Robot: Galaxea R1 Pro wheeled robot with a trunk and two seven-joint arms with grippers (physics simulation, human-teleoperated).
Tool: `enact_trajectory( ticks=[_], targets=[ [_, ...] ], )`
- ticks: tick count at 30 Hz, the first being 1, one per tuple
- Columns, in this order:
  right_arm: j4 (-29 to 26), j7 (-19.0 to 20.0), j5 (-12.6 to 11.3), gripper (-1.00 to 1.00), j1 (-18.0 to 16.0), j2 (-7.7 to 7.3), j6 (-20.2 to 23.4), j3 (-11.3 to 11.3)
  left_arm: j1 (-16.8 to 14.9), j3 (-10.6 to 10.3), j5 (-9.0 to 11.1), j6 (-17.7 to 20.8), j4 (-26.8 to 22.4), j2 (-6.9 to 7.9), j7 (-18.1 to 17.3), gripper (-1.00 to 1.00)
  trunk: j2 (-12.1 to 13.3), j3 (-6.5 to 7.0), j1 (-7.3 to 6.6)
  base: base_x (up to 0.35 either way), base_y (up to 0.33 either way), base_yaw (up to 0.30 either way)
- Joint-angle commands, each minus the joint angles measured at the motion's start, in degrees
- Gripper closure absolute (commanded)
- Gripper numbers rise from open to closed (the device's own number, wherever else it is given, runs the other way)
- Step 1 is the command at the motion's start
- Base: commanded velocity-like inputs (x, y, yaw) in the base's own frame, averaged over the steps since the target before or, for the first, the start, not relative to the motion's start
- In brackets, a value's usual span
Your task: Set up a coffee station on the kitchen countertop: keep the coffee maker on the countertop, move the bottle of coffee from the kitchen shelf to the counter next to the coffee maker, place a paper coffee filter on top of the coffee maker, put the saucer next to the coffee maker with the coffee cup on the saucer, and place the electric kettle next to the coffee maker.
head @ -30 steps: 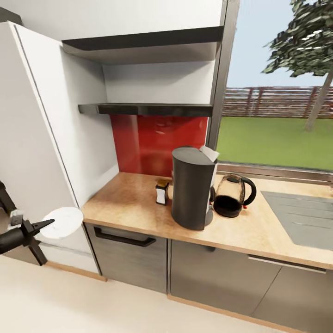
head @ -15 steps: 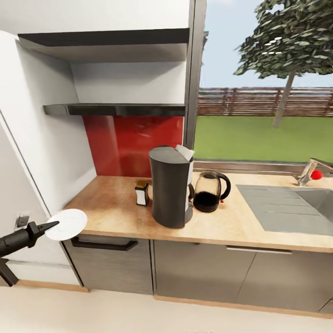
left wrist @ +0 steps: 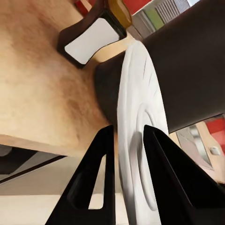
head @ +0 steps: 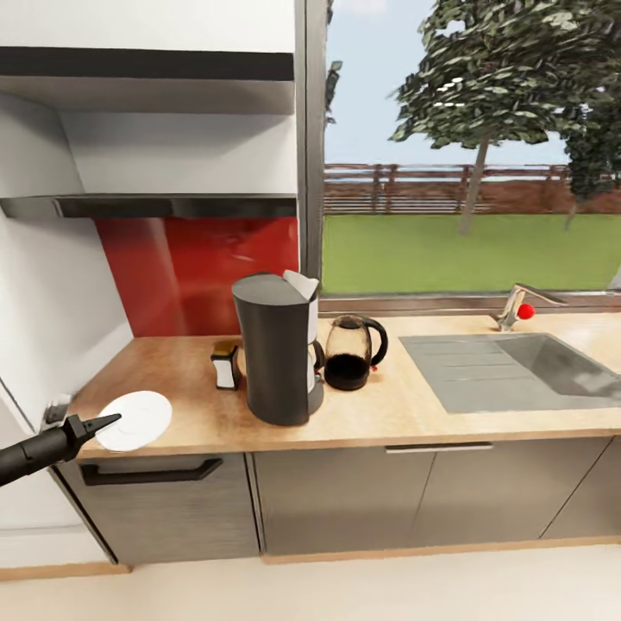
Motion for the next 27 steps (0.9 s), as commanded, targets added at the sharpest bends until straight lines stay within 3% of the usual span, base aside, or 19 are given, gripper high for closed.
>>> enact_trajectory(
  ticks=[1, 6, 8, 11, 14, 19, 27],
  targets=[
    [-0.11, 0.18, 0.35, -1.0, -0.03, -0.01, 0.34, 0.06, -0.04, 0.08, -0.08, 0.19, -0.02, 0.01, -0.17, 1.0, -0.13, -0.13, 0.04, 0.0, 0.0, -0.291],
    [-0.14, 0.16, 0.35, -1.0, -0.03, 0.05, 0.34, 0.06, -0.04, 0.05, -0.14, 0.01, 0.1, -0.35, -0.13, 1.0, -0.13, -0.13, 0.04, 0.0, 0.0, -0.291],
    [-0.18, 0.15, 0.35, -1.0, -0.03, 0.07, 0.34, 0.06, -0.1, 0.03, -0.94, -0.04, 0.2, -2.55, 1.15, 1.0, -0.13, -0.13, 0.04, 0.0, 0.0, -0.291],
    [-0.2, 0.11, 0.35, -1.0, -0.03, 0.11, 0.34, 0.08, -0.82, 0.08, -4.01, 0.0, -0.35, -7.83, 9.23, 1.0, -0.13, -0.13, 0.04, 0.0, 0.0, -0.291],
    [-0.15, 0.08, 0.35, -1.0, -0.03, 0.42, 0.34, 0.19, -2.52, 0.11, -4.71, 0.07, -1.05, -12.37, 17.75, 1.0, -0.13, -0.13, 0.04, 0.0, 0.0, -0.16],
    [0.03, 0.2, 0.42, -1.0, -0.03, 0.67, 0.34, 0.29, -4.33, 0.74, -4.39, 0.04, -0.97, -13.69, 26.85, 1.0, -0.13, -0.13, 0.04, 0.0, 0.0, -0.022],
    [0.06, 0.22, 0.46, -1.0, -0.03, 0.83, 0.34, 0.3, -3.83, 3.31, -4.74, -0.08, -0.81, -13.54, 28.9, 1.0, -0.13, -0.13, 0.04, 0.0, 0.0, -0.001]
  ],
)
